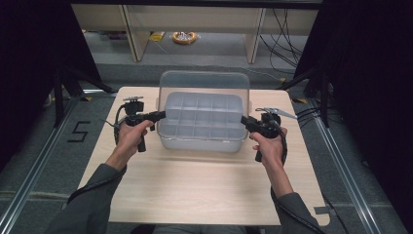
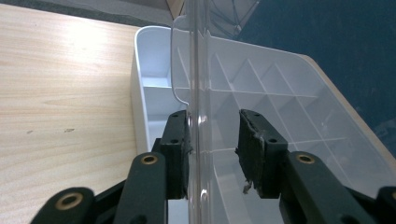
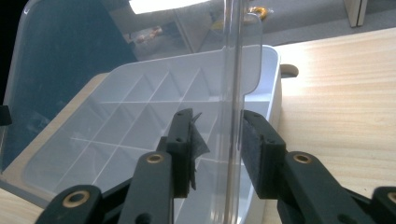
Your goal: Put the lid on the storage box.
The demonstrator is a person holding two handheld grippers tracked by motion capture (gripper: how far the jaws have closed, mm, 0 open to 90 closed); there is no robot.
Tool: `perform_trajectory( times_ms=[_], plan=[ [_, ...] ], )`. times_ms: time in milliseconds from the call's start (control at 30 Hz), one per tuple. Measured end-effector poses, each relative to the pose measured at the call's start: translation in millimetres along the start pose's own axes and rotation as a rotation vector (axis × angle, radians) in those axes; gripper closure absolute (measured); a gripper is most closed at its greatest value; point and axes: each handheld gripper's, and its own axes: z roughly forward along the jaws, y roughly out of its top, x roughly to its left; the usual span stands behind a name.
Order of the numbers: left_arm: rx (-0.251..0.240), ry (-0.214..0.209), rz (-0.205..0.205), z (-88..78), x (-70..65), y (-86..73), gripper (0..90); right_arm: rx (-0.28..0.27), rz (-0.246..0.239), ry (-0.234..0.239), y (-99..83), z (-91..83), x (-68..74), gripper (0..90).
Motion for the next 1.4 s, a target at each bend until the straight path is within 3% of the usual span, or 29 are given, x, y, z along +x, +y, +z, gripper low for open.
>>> perform_trajectory(
  times_ms=[33, 67, 100, 133, 267, 333, 367, 400, 533, 700, 733, 767, 833, 933, 967, 1000, 1100, 1400],
  plan=[
    [0.003, 0.003, -0.004, 2.2, 1.3, 0.1, 63.3, 0.009, 0.041, 0.007, -0.4, 1.0, 2.7, 66.5],
    [0.005, 0.005, -0.01, 4.1, 2.7, 0.0, 63.2, 0.005, 0.017, 0.001, -0.9, 4.4, 0.4, 66.4],
    [0.007, 0.008, -0.014, 6.6, 4.1, -0.4, 63.1, 0.016, 0.045, 0.005, -1.3, 5.0, 1.4, 66.4],
    [0.009, 0.01, -0.019, 8.4, 5.0, -0.8, 63.0, 0.02, 0.033, -0.001, -1.3, 7.6, 0.0, 66.3],
    [0.012, 0.019, -0.031, 14.5, 8.7, -2.1, 62.8, 0.03, 0.066, -0.005, -3.5, 15.4, -1.3, 65.9],
    [0.018, 0.025, -0.037, 16.7, 10.0, -2.5, 62.4, 0.023, 0.053, -0.009, -4.8, 20.1, -4.2, 65.6],
    [0.02, 0.028, -0.041, 17.9, 10.6, -2.3, 62.3, 0.04, 0.085, -0.013, -5.0, 19.8, -1.9, 65.3],
    [0.022, 0.03, -0.043, 18.9, 11.5, -2.1, 62.1, 0.032, 0.038, -0.012, -5.3, 22.3, -6.6, 65.0],
    [0.03, 0.034, -0.055, 22.8, 14.2, -3.7, 61.2, 0.053, 0.094, -0.01, -7.1, 25.5, -3.4, 64.2],
    [0.039, 0.042, -0.069, 27.5, 14.8, -4.6, 60.3, 0.06, 0.115, -0.013, -9.1, 29.2, -5.2, 63.2],
    [0.048, 0.043, -0.052, 28.2, 15.7, -4.6, 60.0, 0.056, 0.073, -0.014, -9.4, 30.7, -9.6, 63.0],
    [0.058, 0.048, -0.053, 28.5, 15.5, -4.8, 59.4, 0.062, 0.098, -0.005, -9.8, 31.2, -8.8, 62.7],
    [0.054, 0.042, -0.06, 30.5, 16.2, -5.7, 59.0, 0.063, 0.09, -0.013, -10.7, 33.4, -11.4, 62.2],
    [0.062, 0.038, -0.065, 33.0, 17.5, -7.8, 58.3, 0.076, 0.153, -0.016, -12.5, 34.3, -8.8, 61.5],
    [0.063, 0.037, -0.075, 33.8, 17.1, -8.4, 58.0, 0.075, 0.153, -0.013, -13.1, 35.2, -9.9, 61.3],
    [0.073, 0.033, -0.062, 34.5, 18.6, -9.5, 57.5, 0.063, 0.103, -0.008, -13.4, 36.5, -14.7, 61.2],
    [0.069, 0.036, -0.069, 35.3, 17.8, -10.0, 56.6, 0.078, 0.167, -0.014, -14.5, 36.1, -11.3, 60.8],
    [0.051, 0.046, -0.046, 36.4, 14.5, -12.1, 54.1, 0.083, 0.17, -0.011, -14.1, 36.6, -12.7, 60.7]
  ],
)
